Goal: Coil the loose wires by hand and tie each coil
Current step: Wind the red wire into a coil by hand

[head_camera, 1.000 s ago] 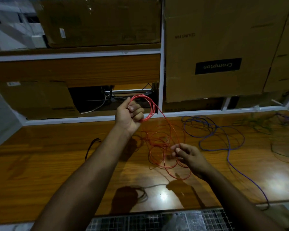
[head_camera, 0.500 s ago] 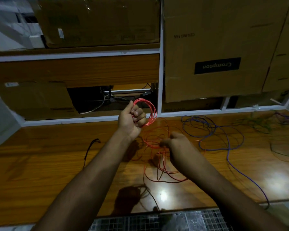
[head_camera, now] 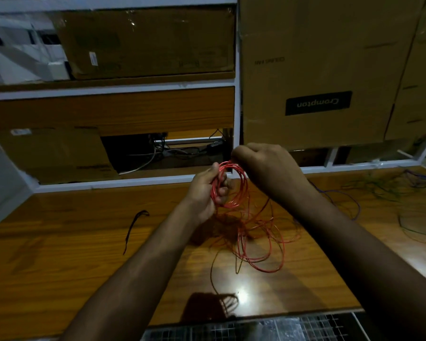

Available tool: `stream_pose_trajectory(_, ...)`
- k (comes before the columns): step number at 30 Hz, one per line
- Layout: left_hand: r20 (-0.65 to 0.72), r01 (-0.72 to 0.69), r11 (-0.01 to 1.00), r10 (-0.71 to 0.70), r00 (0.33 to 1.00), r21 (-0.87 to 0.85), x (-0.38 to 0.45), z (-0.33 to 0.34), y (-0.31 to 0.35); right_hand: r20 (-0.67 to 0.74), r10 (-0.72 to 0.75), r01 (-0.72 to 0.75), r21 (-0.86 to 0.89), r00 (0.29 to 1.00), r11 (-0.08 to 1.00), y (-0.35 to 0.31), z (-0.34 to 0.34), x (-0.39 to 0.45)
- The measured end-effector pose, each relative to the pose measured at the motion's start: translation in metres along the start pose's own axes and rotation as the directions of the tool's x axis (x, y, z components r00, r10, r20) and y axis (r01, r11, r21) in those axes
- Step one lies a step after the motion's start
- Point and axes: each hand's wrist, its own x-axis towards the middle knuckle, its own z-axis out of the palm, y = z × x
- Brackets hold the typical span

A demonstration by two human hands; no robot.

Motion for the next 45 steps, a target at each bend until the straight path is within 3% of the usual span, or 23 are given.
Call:
stream_pose_trajectory(4,0.091,0.039,0.995,-0.031,0.995,-0.088,-0.002,0.0,0.002,0.036,0.284,-0.279,0.353,0.958,0.893,0.003,0.016,0.003)
stream_pose_trajectory(7,0.117,0.066,0.991,-0.052,0.992,-0.116,-0.002,-0.002,0.001,0.118,0.387,-0.394,0.481,0.914,0.783,-0.001,0.029,-0.001)
stream_pose_trajectory(11,0.163,0.131,0.972,-0.099,0.982,-0.194,-0.002,-0.003,0.0,0.185,0.383,-0.413,0.601,0.905,0.684,-0.005,0.039,-0.005)
stream_pose_trajectory(14,0.189,0.152,0.962,-0.109,0.976,-0.228,-0.003,-0.001,-0.001,0.154,0.42,-0.407,0.668,0.894,0.623,-0.008,0.049,-0.009)
stream_pose_trajectory(19,0.183,0.151,0.984,-0.131,0.974,-0.097,-0.006,0.0,-0.004,0.02,0.477,-0.371,0.657,0.879,0.656,-0.005,0.051,-0.008)
stream_pose_trajectory(22,0.231,0.164,0.985,-0.148,0.962,-0.05,-0.008,-0.001,-0.001,0.068,0.508,-0.415,0.675,0.859,0.61,0.0,0.051,-0.008)
stream_pose_trajectory(24,0.226,0.176,0.983,-0.161,0.961,-0.049,-0.007,-0.001,0.001,0.173,0.543,-0.474,0.737,0.821,0.482,0.001,0.052,-0.008)
stream_pose_trajectory(27,0.192,0.213,0.968,-0.186,0.964,-0.129,-0.004,0.0,0.0,0.437,0.533,-0.562,0.822,0.725,0.091,0.0,0.055,-0.008)
stream_pose_trajectory(28,0.163,0.211,0.964,-0.185,0.969,-0.16,-0.002,0.001,-0.001,0.473,0.51,-0.567,0.823,0.718,0.035,-0.001,0.057,-0.008)
stream_pose_trajectory(30,0.099,0.184,0.959,-0.166,0.981,-0.214,0.001,0.001,-0.004,0.42,0.502,-0.554,0.819,0.756,0.15,-0.002,0.061,-0.012)
stream_pose_trajectory(34,0.033,0.125,0.947,-0.121,0.992,-0.294,0.005,-0.003,0.0,0.228,0.448,-0.475,0.663,0.865,0.579,-0.009,0.064,-0.027)
stream_pose_trajectory(37,0.025,0.117,0.953,-0.115,0.993,-0.28,0.006,-0.005,0.004,0.116,0.401,-0.396,0.54,0.909,0.743,-0.013,0.063,-0.03)
stream_pose_trajectory(39,0.019,0.113,0.955,-0.112,0.993,-0.275,0.007,-0.006,0.004,0.06,0.357,-0.354,0.353,0.932,0.866,-0.012,0.063,-0.028)
stream_pose_trajectory(42,0.019,0.116,0.96,-0.115,0.993,-0.255,0.008,-0.007,0.004,0.063,0.349,-0.355,0.149,0.935,0.923,-0.008,0.062,-0.026)
stream_pose_trajectory(45,0.019,0.121,0.959,-0.12,0.993,-0.258,0.008,-0.007,0.0,0.085,0.34,-0.35,0.166,0.937,0.922,-0.005,0.066,-0.023)
